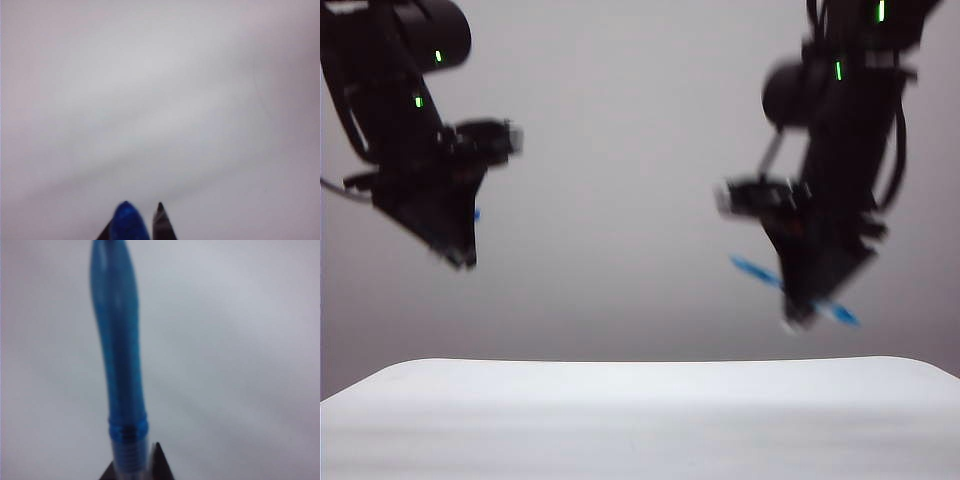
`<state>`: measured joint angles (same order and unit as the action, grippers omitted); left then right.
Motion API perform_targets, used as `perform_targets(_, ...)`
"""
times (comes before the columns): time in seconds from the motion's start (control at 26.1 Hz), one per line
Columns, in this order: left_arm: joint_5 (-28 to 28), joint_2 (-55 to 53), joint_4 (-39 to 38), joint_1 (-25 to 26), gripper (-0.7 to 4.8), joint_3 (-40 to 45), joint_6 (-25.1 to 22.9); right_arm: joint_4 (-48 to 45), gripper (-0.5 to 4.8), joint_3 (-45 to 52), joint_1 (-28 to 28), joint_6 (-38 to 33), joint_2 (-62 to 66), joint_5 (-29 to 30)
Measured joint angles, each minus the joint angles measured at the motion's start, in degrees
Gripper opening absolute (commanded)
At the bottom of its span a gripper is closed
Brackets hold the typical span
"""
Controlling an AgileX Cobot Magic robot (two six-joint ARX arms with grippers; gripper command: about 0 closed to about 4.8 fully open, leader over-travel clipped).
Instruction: Pick up the pen and remove the cap.
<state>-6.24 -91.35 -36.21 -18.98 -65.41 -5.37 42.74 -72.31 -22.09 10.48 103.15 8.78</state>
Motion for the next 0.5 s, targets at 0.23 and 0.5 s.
perform_targets(0.23,-0.2,-14.95,-0.31,-0.33,-0.06,3.58,-0.15,-0.44,-0.06,0.24,2.78,-0.33,7.48,0.04)
perform_targets(0.5,-1.07,-21.11,2.38,-0.33,-0.06,3.67,0.94,-0.96,-0.05,0.24,2.91,-0.33,8.96,0.04)
